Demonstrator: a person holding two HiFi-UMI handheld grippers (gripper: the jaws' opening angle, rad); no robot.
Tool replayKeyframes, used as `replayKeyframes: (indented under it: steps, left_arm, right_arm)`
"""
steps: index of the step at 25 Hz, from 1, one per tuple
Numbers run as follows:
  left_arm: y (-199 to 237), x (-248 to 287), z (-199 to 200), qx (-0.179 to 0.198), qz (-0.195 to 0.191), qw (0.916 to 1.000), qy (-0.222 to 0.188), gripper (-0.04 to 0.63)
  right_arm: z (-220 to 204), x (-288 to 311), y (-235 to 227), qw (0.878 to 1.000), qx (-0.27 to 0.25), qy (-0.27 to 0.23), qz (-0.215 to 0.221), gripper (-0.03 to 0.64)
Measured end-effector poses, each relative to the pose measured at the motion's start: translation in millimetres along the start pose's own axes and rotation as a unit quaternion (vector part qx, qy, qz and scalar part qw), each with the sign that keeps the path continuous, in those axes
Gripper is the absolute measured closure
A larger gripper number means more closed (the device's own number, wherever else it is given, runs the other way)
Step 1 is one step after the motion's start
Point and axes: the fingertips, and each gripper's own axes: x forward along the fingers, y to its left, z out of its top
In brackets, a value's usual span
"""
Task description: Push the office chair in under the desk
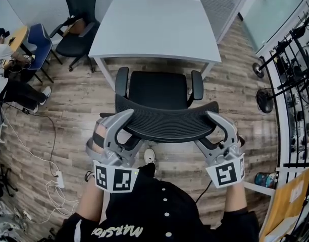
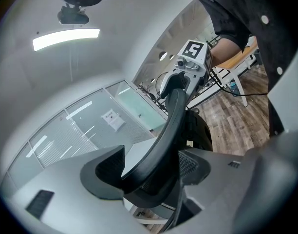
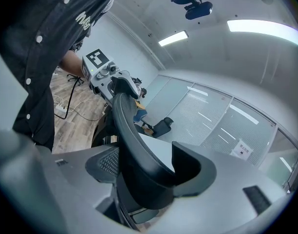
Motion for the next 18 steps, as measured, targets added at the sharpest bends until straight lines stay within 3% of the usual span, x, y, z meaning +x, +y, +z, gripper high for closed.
replayKeyframes:
  steps: [18]
  left_arm:
    - [35.9,62.0,-17.7,-0.001,-0.001,1.0000,0.002,0.293]
  right_arm:
    - [-24.6,50.6,-48.6,1.000,0.002,0.009,0.001,0.310]
